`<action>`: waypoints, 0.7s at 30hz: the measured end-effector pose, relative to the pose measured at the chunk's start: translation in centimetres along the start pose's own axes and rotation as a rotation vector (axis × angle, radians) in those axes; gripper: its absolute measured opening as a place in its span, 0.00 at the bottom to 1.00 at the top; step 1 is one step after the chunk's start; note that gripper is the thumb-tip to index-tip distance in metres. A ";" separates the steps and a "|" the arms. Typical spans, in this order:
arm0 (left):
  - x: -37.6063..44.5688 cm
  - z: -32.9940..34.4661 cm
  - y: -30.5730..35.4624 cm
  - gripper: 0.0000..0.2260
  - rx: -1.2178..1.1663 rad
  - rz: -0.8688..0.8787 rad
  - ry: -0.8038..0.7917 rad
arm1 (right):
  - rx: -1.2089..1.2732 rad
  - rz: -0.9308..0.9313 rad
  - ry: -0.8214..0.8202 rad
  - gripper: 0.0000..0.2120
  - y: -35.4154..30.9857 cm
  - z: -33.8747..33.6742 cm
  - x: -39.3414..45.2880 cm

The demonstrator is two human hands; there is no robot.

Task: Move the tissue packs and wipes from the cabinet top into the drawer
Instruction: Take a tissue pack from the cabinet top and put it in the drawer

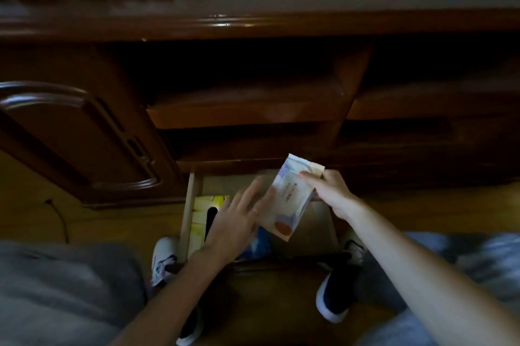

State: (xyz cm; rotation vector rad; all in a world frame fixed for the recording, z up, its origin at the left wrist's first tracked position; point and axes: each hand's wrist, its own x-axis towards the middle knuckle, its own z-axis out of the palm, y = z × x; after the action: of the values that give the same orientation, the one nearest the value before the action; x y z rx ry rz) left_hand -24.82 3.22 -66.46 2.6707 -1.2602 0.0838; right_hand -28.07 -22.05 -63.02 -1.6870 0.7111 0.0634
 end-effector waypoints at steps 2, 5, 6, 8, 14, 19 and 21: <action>-1.1 2.5 -1.6 0.39 -0.095 -0.184 -0.164 | -0.148 0.013 0.015 0.11 2.6 0.3 1.8; -2.2 4.8 -3.8 0.27 -0.183 -0.335 -0.260 | -0.343 -0.006 0.037 0.11 5.0 1.3 3.9; -2.5 5.3 -4.2 0.26 -0.192 -0.353 -0.288 | -0.400 -0.007 0.033 0.11 5.5 1.7 4.5; -2.8 6.4 -4.6 0.24 -0.200 -0.352 -0.339 | -0.531 0.000 -0.003 0.11 6.6 2.2 5.8; -3.4 9.4 -4.4 0.24 -0.148 -0.280 -0.455 | -1.017 0.044 -0.189 0.20 9.6 3.7 8.8; -4.0 11.1 -2.9 0.21 -0.098 -0.216 -0.434 | -1.488 0.023 0.020 0.28 11.8 6.6 8.5; -3.9 11.4 -2.3 0.21 -0.097 -0.210 -0.420 | -1.551 -0.057 0.069 0.24 12.4 6.8 8.4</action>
State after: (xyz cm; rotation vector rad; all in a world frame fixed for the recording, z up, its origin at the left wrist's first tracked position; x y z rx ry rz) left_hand -25.86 5.37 -78.46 2.8036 -1.0355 -0.5792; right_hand -25.01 -20.20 -79.08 -3.1787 0.6668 0.6539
